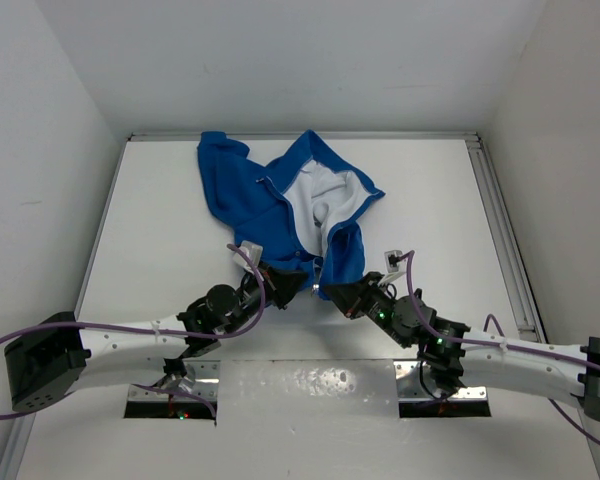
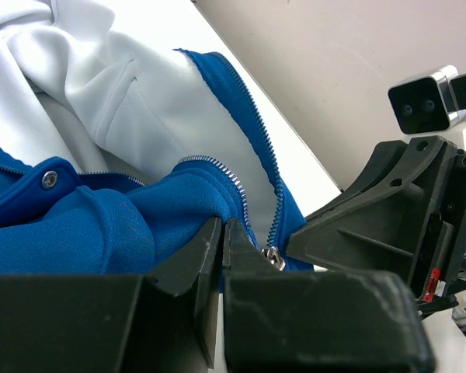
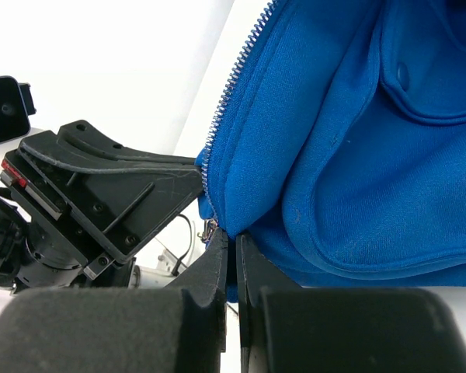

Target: Zip up the jacket

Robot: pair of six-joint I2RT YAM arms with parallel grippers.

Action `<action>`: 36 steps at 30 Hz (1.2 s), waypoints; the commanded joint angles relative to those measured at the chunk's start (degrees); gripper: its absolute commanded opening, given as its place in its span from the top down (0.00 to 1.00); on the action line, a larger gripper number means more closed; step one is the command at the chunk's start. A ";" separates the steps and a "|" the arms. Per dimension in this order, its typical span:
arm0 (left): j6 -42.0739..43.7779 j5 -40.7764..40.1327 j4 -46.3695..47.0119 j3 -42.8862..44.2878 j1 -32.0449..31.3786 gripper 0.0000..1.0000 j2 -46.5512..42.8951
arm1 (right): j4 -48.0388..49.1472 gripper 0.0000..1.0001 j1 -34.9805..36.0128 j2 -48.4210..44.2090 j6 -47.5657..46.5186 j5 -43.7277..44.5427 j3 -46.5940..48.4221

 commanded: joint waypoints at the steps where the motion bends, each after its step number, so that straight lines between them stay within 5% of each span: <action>1: 0.42 0.71 3.74 0.50 -0.93 1.00 -0.91 | 3.43 1.00 0.16 -0.17 0.49 0.55 2.19; 36: 0.95 -1.57 2.69 -0.20 -1.98 1.00 -2.41 | 2.55 1.00 0.16 0.80 0.14 -0.51 3.33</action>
